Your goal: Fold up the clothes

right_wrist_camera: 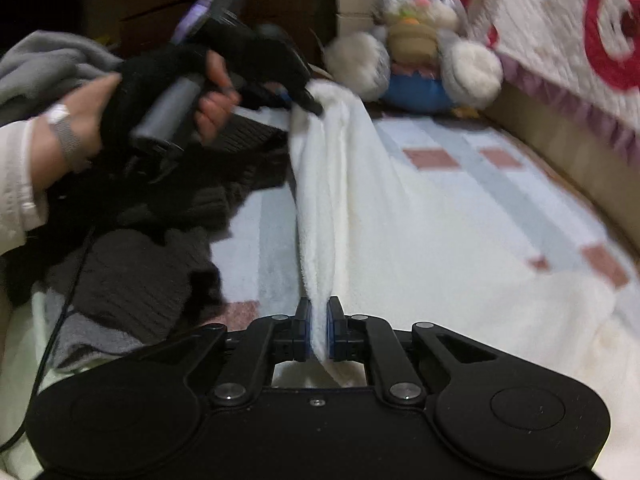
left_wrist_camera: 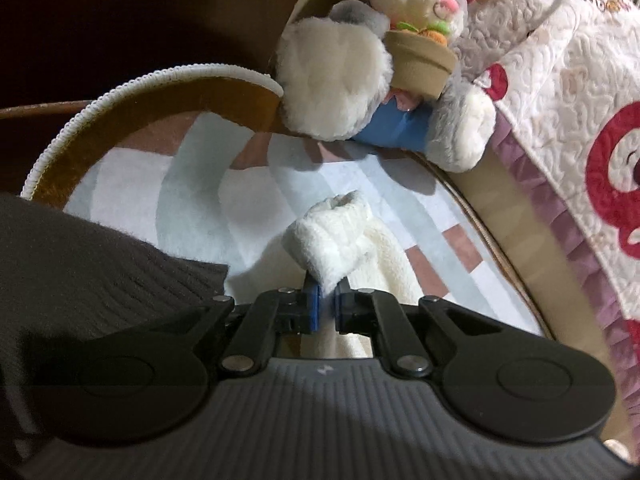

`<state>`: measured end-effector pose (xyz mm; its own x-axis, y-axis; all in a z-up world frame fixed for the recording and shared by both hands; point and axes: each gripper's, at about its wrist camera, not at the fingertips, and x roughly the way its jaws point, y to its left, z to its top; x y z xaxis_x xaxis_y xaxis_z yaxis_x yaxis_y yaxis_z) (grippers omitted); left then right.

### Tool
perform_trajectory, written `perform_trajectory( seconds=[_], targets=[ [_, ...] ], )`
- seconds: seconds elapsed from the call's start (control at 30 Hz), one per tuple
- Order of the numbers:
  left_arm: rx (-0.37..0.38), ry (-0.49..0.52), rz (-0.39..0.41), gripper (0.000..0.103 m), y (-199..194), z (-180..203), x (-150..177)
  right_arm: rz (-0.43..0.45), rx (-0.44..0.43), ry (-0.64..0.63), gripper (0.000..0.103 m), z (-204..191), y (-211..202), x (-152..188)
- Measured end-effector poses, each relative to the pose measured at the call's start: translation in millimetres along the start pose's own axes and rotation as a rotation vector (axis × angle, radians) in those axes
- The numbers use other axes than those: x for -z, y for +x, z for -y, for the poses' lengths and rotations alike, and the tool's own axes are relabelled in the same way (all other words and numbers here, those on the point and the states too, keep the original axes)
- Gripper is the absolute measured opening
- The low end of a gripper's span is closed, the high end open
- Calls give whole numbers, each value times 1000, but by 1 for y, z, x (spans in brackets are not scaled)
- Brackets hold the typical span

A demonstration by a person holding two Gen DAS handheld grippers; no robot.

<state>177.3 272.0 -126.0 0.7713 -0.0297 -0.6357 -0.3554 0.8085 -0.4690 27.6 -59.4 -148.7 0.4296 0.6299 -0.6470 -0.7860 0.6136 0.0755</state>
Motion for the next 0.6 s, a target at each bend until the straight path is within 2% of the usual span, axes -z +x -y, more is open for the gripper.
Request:
perform_trajectory(
  seconds=[0.07,0.2,0.27,0.4,0.53,0.6],
  targets=[
    [-21,-4,27,5,-7,-1,-2,12,4,50,10,0,2,-2],
    [-133,101,138,5,-19,7,-6,38,62,55,10,-16,5,-13],
    [-177,112,160,5,-19,6,-5,46,91,90,10,-18,13,-16],
    [-258,162,198,5,-22,8,-6,67,84,184,11,-17,21,-15],
    [-353,200,115,7,-8,12,-2,-16,71,167,15,-23,39,-14],
    [-375,215,78,15,-3,14,-1,-42,0,174,24,-22,38,-17]
  ],
)
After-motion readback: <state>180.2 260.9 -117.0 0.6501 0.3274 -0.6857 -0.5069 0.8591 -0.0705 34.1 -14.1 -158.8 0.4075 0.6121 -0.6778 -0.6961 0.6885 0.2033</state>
